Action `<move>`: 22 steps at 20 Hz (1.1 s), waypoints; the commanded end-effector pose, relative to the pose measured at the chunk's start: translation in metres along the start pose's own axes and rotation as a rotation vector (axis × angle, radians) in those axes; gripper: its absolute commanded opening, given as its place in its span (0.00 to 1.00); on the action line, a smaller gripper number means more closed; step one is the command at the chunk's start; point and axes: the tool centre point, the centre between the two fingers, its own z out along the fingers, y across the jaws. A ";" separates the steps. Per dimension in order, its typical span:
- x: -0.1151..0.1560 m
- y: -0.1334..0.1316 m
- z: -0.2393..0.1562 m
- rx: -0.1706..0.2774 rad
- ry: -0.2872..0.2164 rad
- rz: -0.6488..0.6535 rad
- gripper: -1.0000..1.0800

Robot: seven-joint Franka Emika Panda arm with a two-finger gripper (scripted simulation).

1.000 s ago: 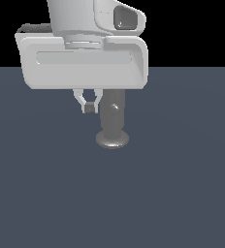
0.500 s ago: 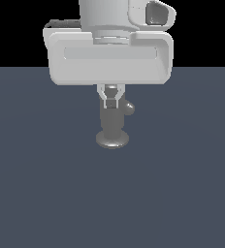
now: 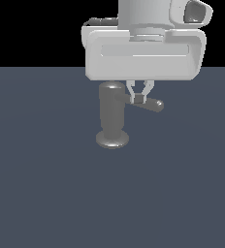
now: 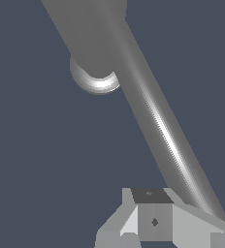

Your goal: Turn on the faucet by rotating a designated handle.

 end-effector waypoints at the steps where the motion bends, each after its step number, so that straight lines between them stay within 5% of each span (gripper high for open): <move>1: -0.003 0.016 0.012 0.003 -0.026 0.009 0.00; 11: 0.005 0.065 0.012 0.003 -0.026 0.009 0.00; 13: 0.018 0.047 -0.002 -0.006 0.010 -0.025 0.00; 22: 0.041 0.068 0.001 -0.004 0.004 -0.019 0.00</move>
